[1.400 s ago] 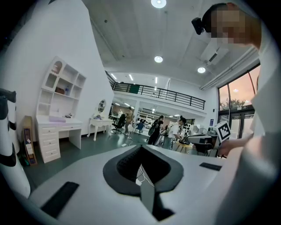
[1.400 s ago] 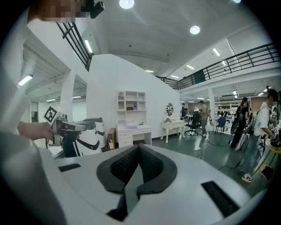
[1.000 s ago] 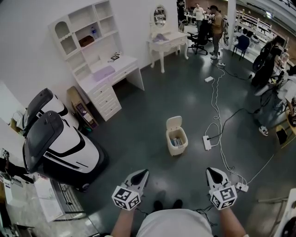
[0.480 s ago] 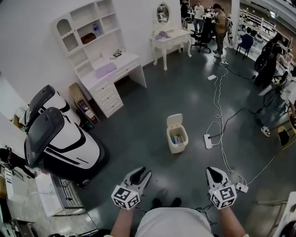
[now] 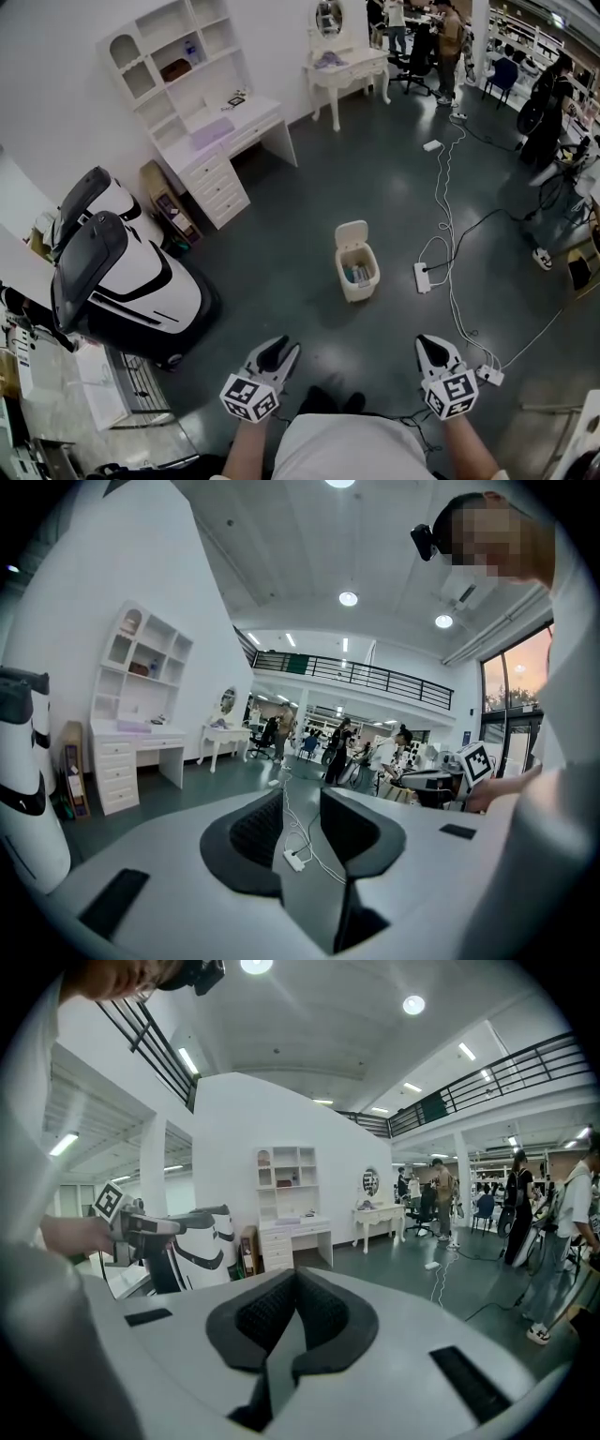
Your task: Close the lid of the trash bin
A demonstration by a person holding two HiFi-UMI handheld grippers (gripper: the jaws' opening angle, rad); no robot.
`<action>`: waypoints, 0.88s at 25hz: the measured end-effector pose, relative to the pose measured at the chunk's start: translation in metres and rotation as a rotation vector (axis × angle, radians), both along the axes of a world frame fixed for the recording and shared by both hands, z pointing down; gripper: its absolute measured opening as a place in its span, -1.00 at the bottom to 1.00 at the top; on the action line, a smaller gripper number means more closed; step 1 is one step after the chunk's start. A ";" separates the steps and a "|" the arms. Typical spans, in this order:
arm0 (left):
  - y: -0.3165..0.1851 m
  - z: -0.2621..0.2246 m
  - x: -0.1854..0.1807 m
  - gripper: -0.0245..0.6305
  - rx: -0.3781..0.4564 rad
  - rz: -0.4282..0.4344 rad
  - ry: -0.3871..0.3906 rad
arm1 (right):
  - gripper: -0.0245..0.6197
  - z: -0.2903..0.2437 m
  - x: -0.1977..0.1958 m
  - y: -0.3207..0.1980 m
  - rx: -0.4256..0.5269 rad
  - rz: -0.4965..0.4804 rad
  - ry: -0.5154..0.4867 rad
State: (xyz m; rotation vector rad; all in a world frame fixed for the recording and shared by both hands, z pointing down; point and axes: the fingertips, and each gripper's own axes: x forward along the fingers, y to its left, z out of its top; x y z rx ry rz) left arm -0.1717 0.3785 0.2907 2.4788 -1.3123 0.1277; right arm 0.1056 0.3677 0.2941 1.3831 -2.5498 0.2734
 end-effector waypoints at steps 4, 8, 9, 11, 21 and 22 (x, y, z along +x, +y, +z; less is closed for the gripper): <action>-0.010 0.004 0.003 -0.50 -0.011 -0.001 -0.001 | -0.89 0.004 0.004 -0.012 -0.015 0.008 -0.006; -0.029 0.012 0.003 -0.49 -0.016 0.004 -0.001 | -0.89 0.016 0.005 -0.031 -0.029 0.022 -0.002; -0.035 0.014 0.002 -0.50 -0.016 0.006 0.000 | -0.89 0.019 0.004 -0.037 -0.031 0.025 -0.002; -0.049 0.018 -0.002 -0.49 -0.018 0.012 0.004 | -0.89 0.023 0.001 -0.048 -0.033 0.030 0.001; -0.146 0.037 -0.033 -0.50 -0.035 0.050 -0.004 | -0.89 0.034 -0.030 -0.138 -0.067 0.058 0.031; -0.158 0.039 -0.036 -0.49 -0.040 0.060 -0.007 | -0.89 0.035 -0.033 -0.148 -0.071 0.063 0.034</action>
